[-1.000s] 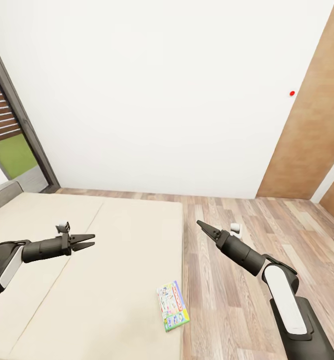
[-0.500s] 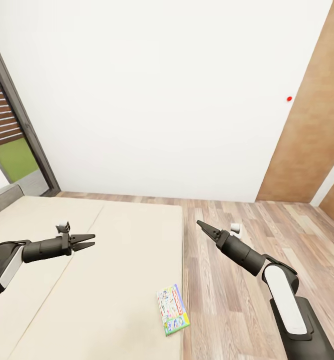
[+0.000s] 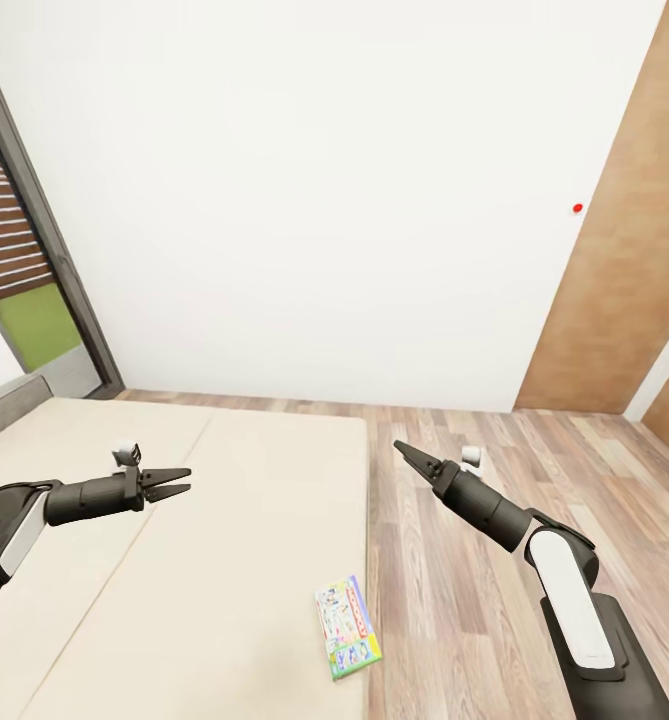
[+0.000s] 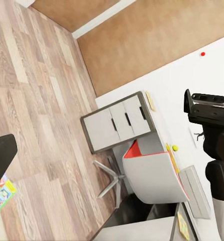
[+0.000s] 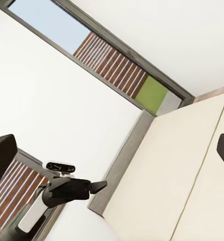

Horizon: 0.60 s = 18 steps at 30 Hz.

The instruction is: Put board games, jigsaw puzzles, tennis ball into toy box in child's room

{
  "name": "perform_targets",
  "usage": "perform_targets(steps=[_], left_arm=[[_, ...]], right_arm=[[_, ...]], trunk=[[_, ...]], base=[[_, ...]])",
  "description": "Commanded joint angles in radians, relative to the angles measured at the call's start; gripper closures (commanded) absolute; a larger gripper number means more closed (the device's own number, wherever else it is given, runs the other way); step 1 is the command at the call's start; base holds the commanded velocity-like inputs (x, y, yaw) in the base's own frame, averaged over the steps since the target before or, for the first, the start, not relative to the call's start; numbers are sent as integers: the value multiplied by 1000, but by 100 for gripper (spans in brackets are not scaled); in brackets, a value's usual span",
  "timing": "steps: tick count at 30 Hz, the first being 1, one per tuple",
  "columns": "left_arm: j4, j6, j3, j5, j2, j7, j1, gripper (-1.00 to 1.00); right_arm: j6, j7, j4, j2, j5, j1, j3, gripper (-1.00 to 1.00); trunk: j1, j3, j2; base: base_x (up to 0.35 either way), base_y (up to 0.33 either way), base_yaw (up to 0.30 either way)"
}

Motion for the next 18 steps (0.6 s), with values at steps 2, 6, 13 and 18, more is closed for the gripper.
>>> perform_targets(steps=[2, 6, 13, 18], left_arm=[[0, 9, -1, 3, 0, -1, -1, -100], [0, 9, -1, 3, 0, -1, -1, -100], [0, 9, -1, 3, -3, -1, -1, -100], [1, 9, -1, 3, -5, -1, -1, -100]], right_arm=[[7, 2, -1, 0, -2, -1, -1, -100], [7, 1, 0, 0, -2, -1, -1, -100], [7, 1, 0, 0, -2, -1, -1, -100], [7, 1, 0, 0, -2, -1, -1, -100]], trunk=[[1, 1, -2], [1, 8, -2], [1, 19, -2], [1, 27, -2]], base=[[0, 0, 59], [0, 0, 61], [0, 0, 61], [0, 0, 61]])
